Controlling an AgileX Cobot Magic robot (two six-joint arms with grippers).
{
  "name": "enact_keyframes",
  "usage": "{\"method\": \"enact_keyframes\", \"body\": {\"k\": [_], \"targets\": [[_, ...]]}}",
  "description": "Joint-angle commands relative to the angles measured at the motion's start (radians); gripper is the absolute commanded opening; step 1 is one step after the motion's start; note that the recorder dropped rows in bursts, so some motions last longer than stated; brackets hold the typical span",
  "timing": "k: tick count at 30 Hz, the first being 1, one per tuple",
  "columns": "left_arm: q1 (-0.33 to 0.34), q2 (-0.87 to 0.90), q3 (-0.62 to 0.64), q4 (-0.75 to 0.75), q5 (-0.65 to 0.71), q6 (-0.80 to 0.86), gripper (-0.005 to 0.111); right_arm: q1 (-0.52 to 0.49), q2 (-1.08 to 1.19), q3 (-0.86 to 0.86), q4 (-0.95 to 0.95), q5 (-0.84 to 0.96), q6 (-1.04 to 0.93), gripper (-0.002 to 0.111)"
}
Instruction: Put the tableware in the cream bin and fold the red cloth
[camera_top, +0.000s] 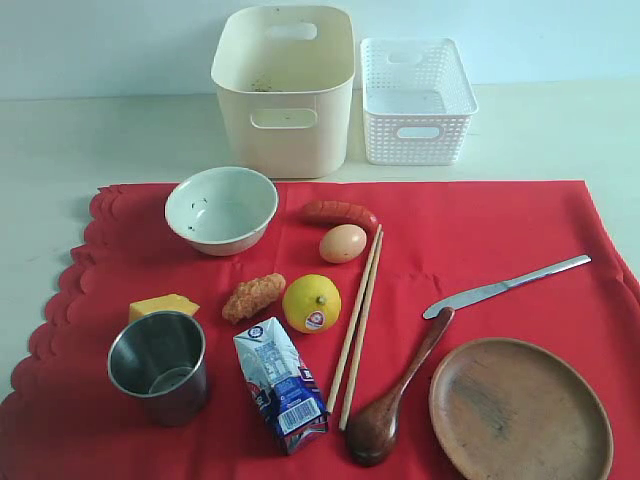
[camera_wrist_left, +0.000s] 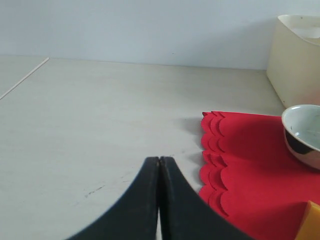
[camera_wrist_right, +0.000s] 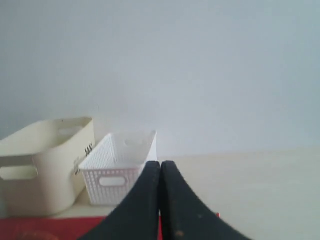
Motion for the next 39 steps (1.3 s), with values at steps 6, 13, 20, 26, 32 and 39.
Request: {"method": "enact_keyframes", "body": {"k": [6,13,20,26,32,39], "targets": [[-0.006,-0.006,0.004,-0.002,-0.004,-0.005,0.001,0.003,-0.006,0.005,-0.005,-0.137,-0.002,0.0],[-0.006,-0.006,0.004,-0.002,-0.004,-0.005,0.001,0.003,-0.006,0.005,0.102,-0.433,0.24,0.0],[-0.006,-0.006,0.004,-0.002,-0.004,-0.005,0.001,0.003,0.094,-0.154,0.216,-0.133,0.215,0.0],[-0.006,-0.006,0.004,-0.002,-0.004,-0.005,0.001,0.003,0.536,-0.378,0.222,0.236,0.137,0.0],[-0.006,-0.006,0.004,-0.002,-0.004,-0.005,0.001,0.003,0.865,-0.525,0.396,0.391,-0.131,0.0],[-0.006,-0.006,0.004,-0.002,-0.004,-0.005,0.001,0.003,1.209,-0.626,0.903,0.525,-0.781,0.0]]}}
